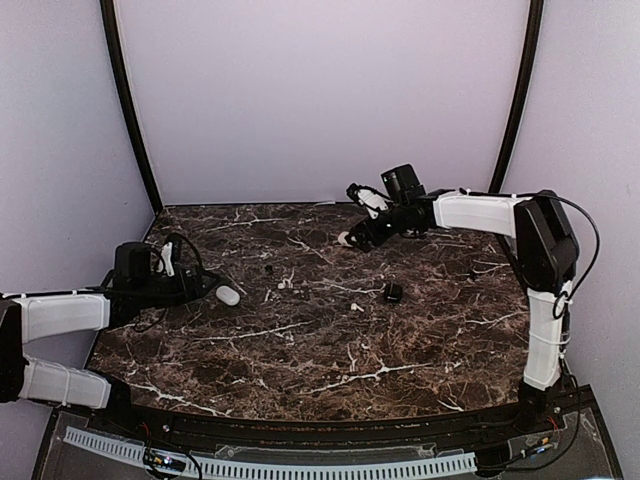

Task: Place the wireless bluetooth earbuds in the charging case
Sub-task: Pick up the charging case from the center of the board.

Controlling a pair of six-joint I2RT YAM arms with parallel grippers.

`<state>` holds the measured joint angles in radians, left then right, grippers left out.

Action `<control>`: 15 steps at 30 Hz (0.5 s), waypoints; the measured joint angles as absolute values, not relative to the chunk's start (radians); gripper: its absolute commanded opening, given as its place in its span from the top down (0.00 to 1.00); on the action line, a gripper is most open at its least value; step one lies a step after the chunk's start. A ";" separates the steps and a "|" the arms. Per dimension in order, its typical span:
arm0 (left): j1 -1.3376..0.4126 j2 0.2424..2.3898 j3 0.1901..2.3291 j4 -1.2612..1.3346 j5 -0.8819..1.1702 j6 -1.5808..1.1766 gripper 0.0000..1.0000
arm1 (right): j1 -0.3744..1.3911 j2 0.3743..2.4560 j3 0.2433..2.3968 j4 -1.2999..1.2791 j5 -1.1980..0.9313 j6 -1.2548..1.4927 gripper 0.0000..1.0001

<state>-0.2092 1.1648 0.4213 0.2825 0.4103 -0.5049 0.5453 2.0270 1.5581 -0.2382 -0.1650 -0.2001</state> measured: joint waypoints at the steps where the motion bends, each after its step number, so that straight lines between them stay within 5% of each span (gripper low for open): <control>1: -0.209 1.159 0.418 0.283 0.414 -0.505 0.20 | 0.544 2.046 1.579 -0.252 -0.170 -0.215 0.08; 15: -0.209 1.084 0.378 0.298 0.422 -0.507 0.21 | 0.522 2.330 1.925 -0.423 -0.162 -0.340 0.08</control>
